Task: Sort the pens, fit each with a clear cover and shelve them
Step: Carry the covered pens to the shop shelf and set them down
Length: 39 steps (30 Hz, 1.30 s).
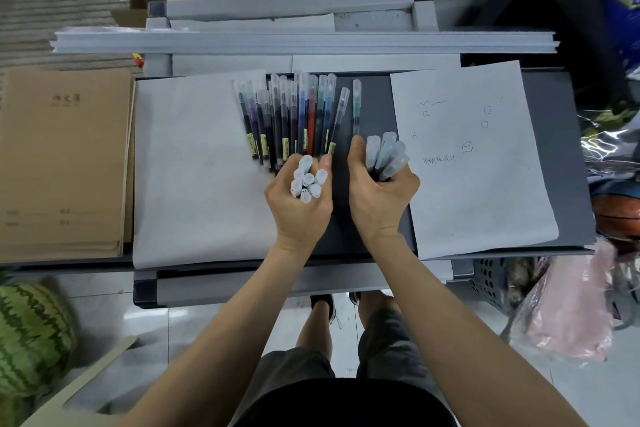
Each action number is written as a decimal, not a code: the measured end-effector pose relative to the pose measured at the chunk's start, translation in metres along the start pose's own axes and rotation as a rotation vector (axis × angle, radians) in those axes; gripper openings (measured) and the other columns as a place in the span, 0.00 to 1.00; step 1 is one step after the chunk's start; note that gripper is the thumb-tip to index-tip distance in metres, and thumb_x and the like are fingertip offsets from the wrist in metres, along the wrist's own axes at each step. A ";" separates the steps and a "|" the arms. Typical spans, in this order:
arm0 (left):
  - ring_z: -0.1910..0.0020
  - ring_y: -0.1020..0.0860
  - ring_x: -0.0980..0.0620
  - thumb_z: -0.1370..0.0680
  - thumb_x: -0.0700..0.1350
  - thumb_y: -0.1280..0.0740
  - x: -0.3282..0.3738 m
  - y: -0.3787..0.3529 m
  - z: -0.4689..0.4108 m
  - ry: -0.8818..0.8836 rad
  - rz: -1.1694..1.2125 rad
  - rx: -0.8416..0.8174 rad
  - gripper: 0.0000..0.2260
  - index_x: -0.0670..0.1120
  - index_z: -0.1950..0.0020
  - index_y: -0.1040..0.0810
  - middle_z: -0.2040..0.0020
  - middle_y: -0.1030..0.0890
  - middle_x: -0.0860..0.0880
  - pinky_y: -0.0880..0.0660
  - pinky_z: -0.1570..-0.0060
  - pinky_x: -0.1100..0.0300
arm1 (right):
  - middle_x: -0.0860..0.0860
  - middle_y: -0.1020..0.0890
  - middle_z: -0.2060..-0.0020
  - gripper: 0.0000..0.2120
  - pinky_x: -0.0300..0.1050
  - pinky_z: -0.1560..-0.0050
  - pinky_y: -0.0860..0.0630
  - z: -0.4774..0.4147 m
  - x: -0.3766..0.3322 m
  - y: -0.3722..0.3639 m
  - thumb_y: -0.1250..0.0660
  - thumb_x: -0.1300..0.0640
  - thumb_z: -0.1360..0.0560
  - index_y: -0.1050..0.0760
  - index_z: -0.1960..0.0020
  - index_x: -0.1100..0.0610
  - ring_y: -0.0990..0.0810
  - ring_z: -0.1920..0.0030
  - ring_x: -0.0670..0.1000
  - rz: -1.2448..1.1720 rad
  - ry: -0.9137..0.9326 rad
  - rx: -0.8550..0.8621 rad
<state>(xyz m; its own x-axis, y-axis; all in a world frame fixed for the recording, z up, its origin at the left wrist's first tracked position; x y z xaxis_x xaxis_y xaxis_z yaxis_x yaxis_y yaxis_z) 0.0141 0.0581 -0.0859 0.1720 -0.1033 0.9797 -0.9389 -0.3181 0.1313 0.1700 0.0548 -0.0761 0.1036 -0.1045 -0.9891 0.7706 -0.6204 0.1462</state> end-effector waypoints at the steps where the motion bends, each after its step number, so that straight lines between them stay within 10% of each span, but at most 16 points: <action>1: 0.73 0.28 0.40 0.21 0.34 0.27 0.001 0.002 0.000 0.009 -0.019 0.010 0.18 0.34 0.68 0.30 0.71 0.28 0.42 0.29 0.71 0.51 | 0.45 0.39 0.72 0.27 0.41 0.68 0.37 0.000 0.001 0.001 0.27 0.59 0.26 0.45 0.68 0.56 0.40 0.70 0.44 0.020 -0.034 -0.004; 9: 0.72 0.27 0.60 0.21 0.38 0.28 0.024 -0.004 0.005 0.299 -0.088 -0.142 0.03 0.41 0.49 0.20 0.70 0.22 0.60 0.29 0.68 0.66 | 0.55 0.24 0.72 0.19 0.49 0.66 0.26 0.005 -0.016 0.016 0.26 0.48 0.23 0.27 0.66 0.58 0.27 0.69 0.50 -0.013 -0.287 -0.101; 17: 0.75 0.34 0.49 0.22 0.41 0.26 0.072 -0.044 0.026 0.561 0.037 -0.434 0.08 0.44 0.56 0.24 0.70 0.29 0.44 0.38 0.73 0.58 | 0.54 0.32 0.72 0.18 0.45 0.72 0.37 0.019 -0.037 0.096 0.28 0.51 0.22 0.32 0.64 0.54 0.35 0.73 0.52 -0.184 -0.558 -0.141; 39: 0.75 0.33 0.50 0.20 0.40 0.33 0.207 -0.243 0.465 0.597 -0.135 -1.407 0.11 0.45 0.62 0.28 0.70 0.30 0.45 0.38 0.74 0.59 | 0.52 0.31 0.71 0.13 0.44 0.71 0.37 0.199 -0.014 0.576 0.33 0.57 0.20 0.30 0.62 0.53 0.35 0.74 0.50 -0.342 -0.531 0.508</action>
<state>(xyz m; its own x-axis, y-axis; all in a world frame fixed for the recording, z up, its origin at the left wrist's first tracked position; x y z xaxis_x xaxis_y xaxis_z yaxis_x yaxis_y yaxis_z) 0.4166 -0.3246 0.0143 0.4580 0.3432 0.8201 -0.4980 0.8632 -0.0831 0.4872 -0.4550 0.0254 -0.4966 -0.1211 -0.8595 0.3129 -0.9486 -0.0471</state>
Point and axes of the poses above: each hand's wrist, its own z-axis away from the middle knuckle, its own y-axis out of the back of the hand, x = y × z, the point moved 7 cm from there along -z, towards the middle knuckle
